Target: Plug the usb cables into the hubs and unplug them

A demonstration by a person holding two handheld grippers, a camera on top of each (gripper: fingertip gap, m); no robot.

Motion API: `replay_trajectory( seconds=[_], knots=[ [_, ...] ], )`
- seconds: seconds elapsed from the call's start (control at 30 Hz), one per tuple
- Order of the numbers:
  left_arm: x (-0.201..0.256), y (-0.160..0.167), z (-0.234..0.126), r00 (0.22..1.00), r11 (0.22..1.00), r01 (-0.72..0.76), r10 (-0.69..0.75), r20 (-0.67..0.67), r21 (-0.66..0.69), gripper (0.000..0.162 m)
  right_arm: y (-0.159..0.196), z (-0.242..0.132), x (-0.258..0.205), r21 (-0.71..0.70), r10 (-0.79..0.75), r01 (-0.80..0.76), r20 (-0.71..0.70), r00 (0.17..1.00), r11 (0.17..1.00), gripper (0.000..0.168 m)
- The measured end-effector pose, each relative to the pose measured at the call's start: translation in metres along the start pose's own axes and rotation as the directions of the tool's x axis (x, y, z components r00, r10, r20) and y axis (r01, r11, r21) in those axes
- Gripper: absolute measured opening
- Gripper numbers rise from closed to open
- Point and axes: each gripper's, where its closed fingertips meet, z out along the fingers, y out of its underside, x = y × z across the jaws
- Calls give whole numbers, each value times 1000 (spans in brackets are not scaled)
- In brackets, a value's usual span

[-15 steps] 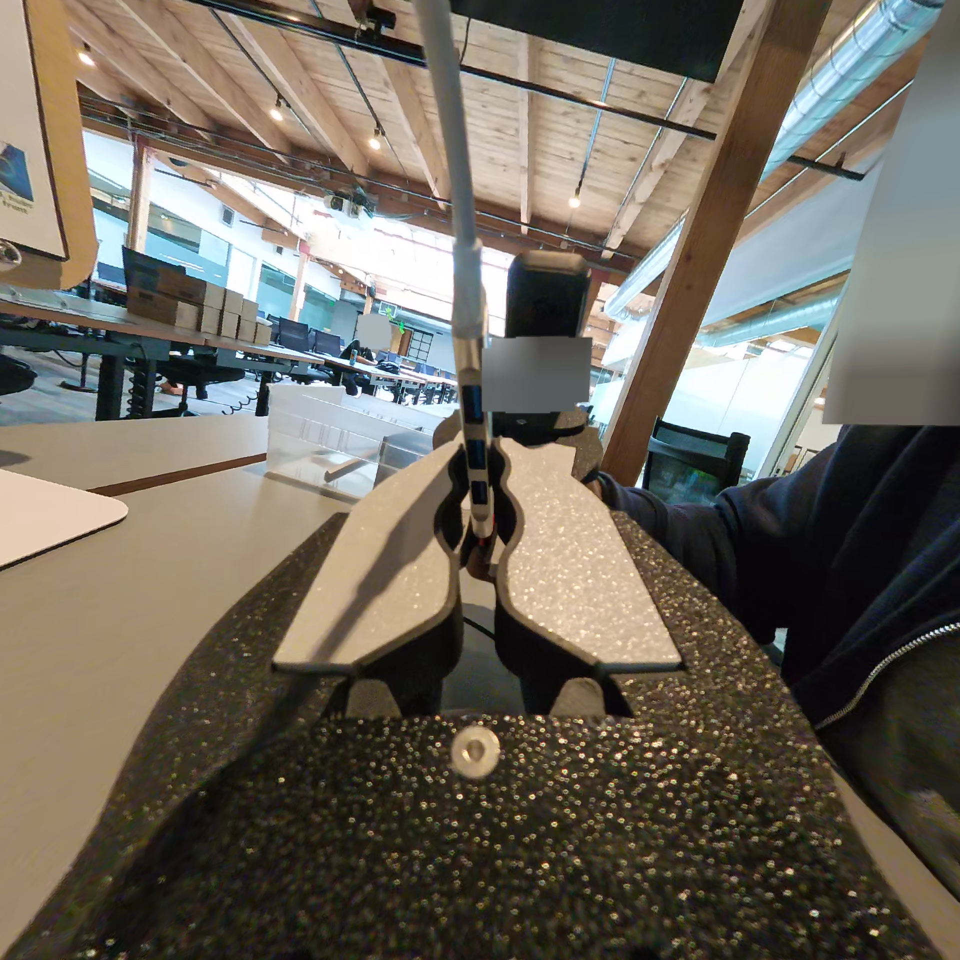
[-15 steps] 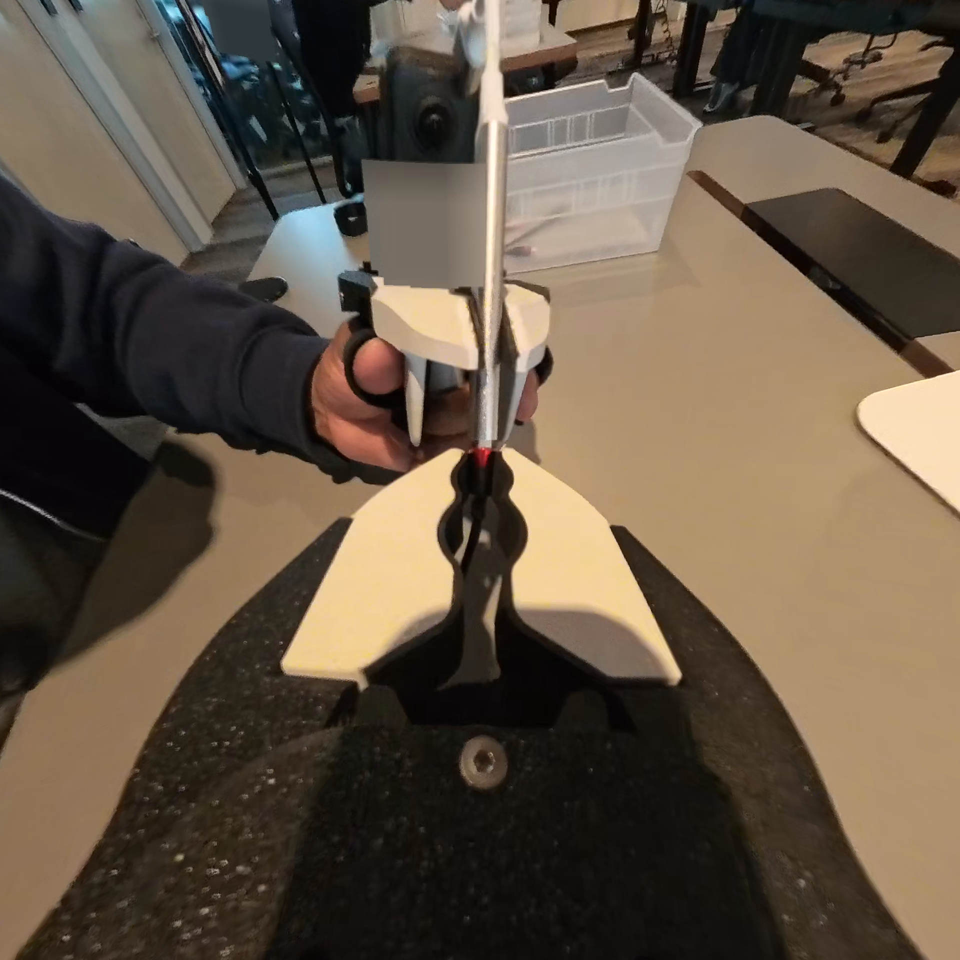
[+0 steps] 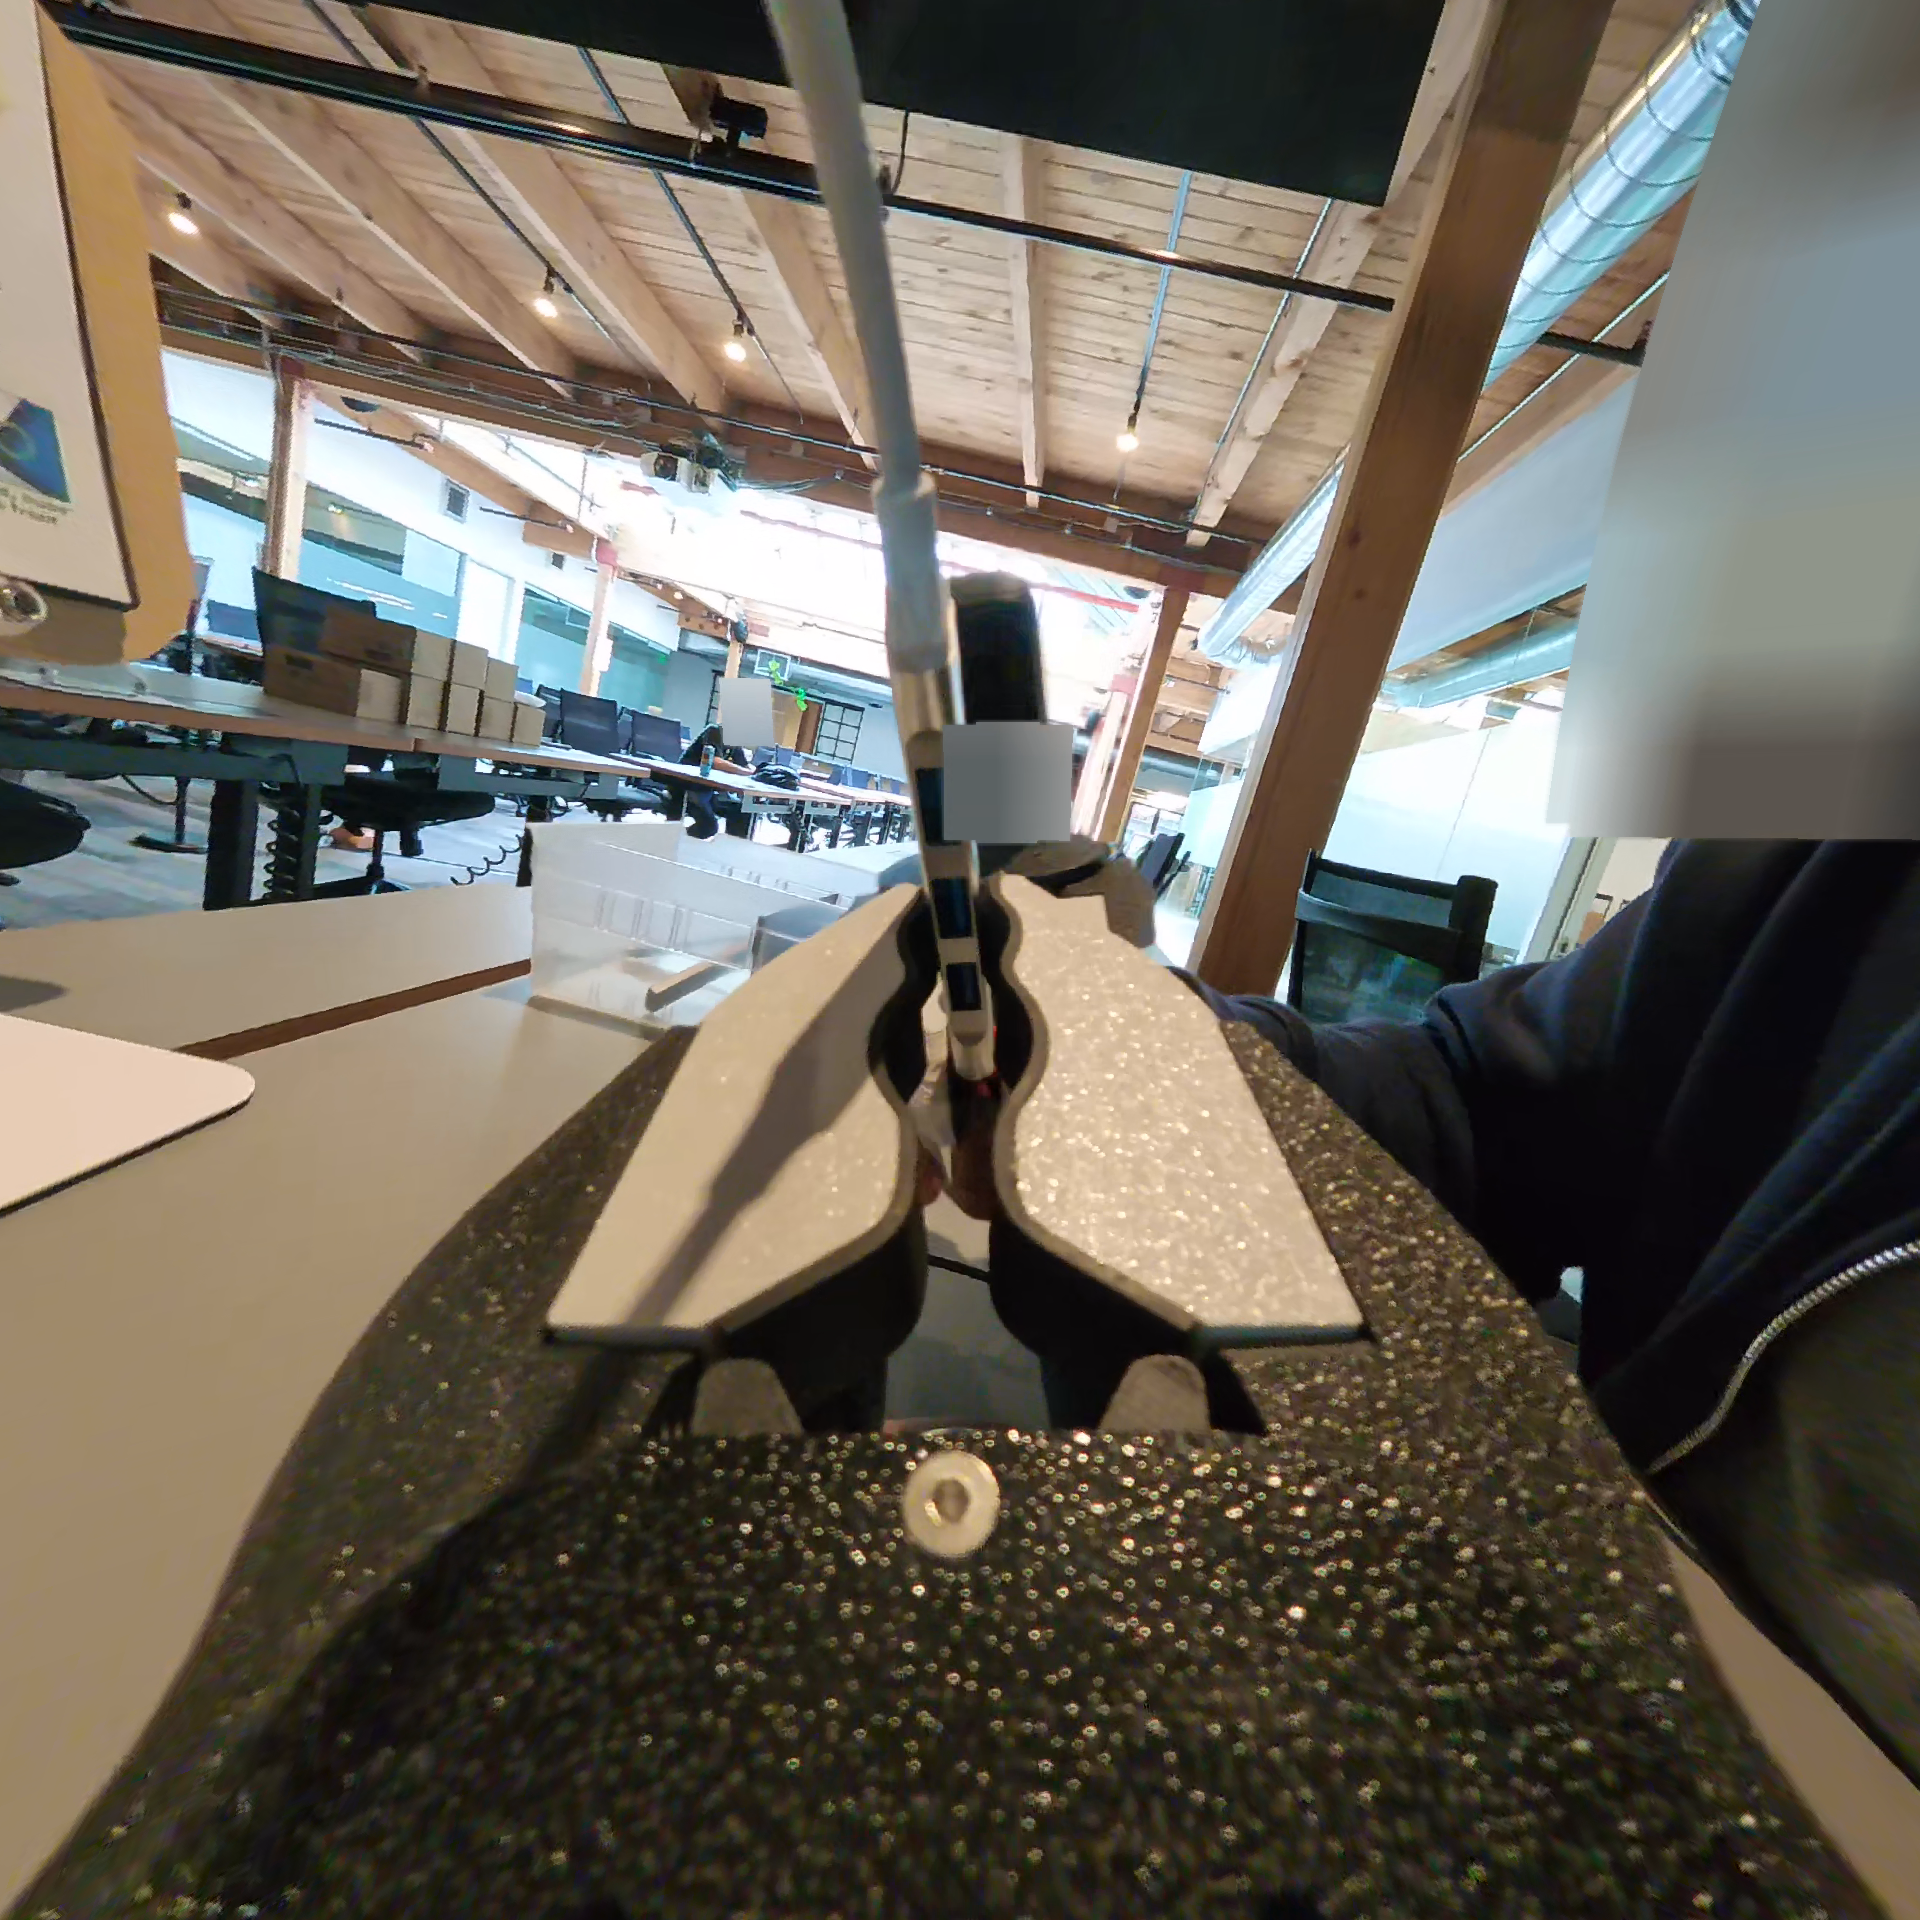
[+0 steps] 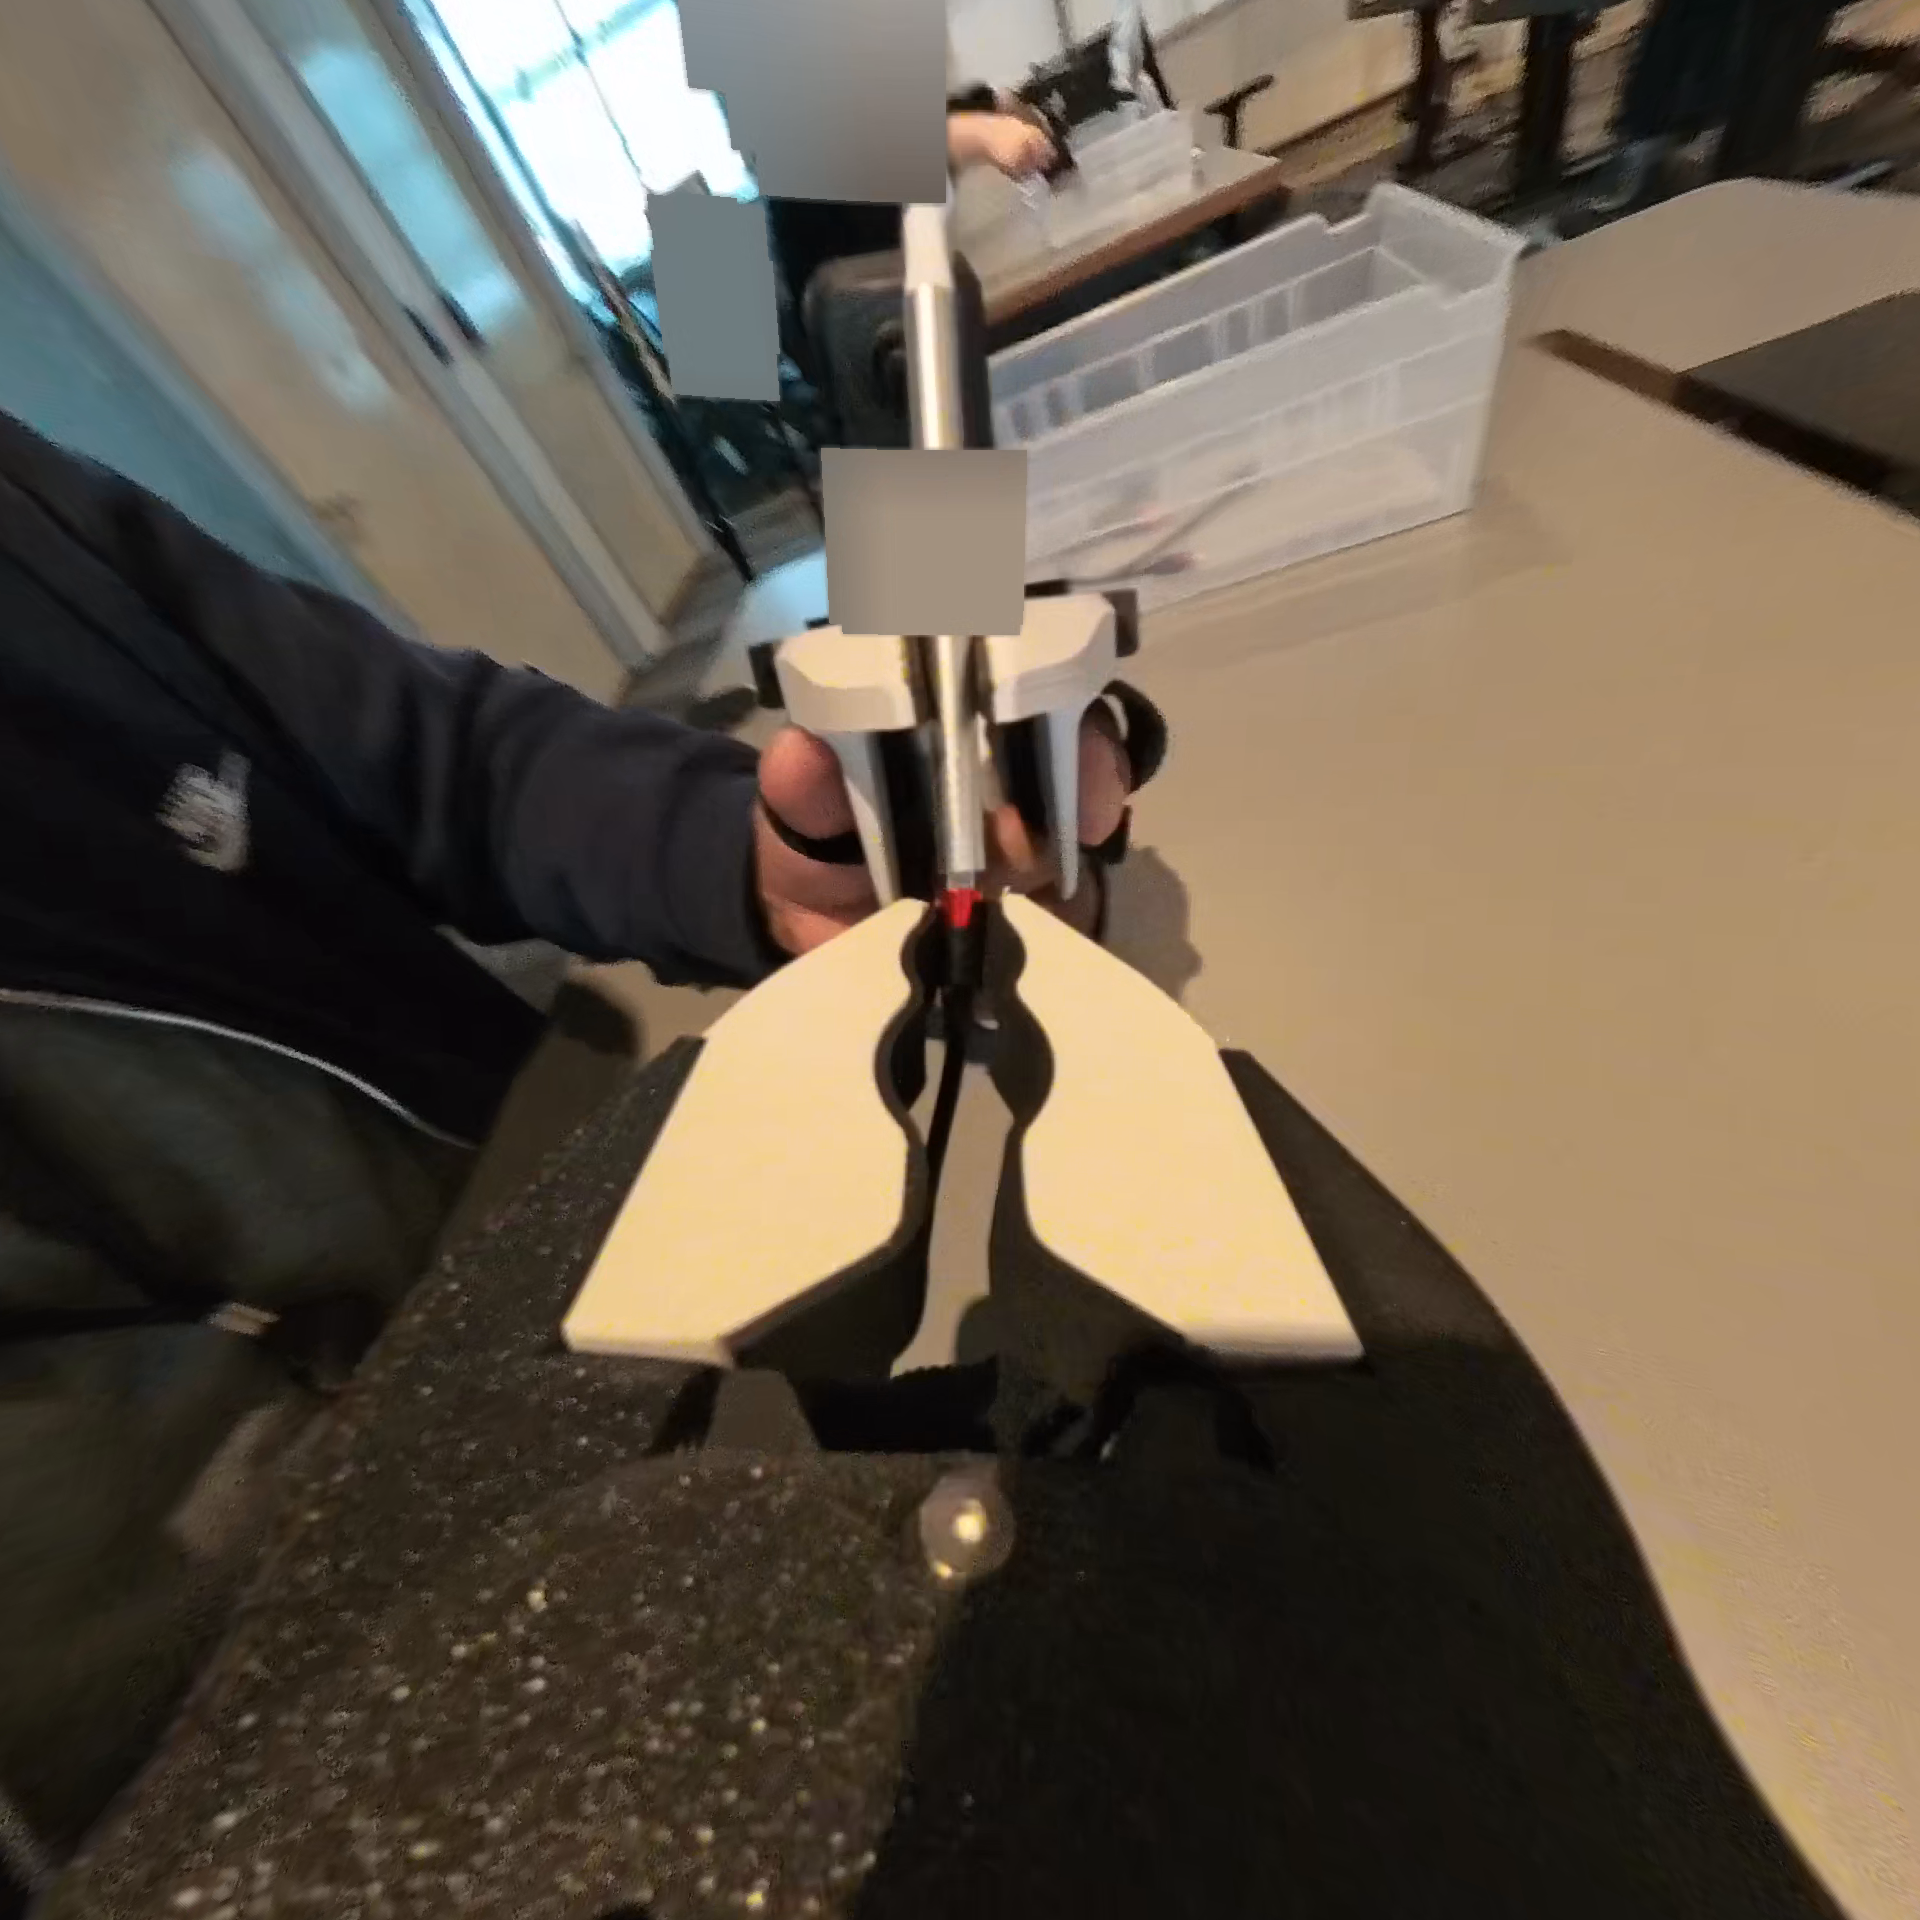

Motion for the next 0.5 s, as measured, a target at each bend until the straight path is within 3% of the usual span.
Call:
replay_trajectory(
  seconds=[0.07,0.2,0.4,0.5],
  knots=[
    [-2,1,0,1000,1000,2,-2,11,-8,8,0,0,-1,28,45,-46,38,998,999,8],
    [-4,2,-1,1000,1000,20,-20,10,2,7,2,-1,4,-37,-45,43,-46,998,998,8],
    [-3,1,-1,1000,1000,18,-18,14,-3,8,1,-1,2,-5,4,-4,-9,1000,1000,8],
    [-4,1,-1,999,999,35,-35,15,8,7,1,-2,4,-33,-68,66,-63,996,997,7]
  ],
)
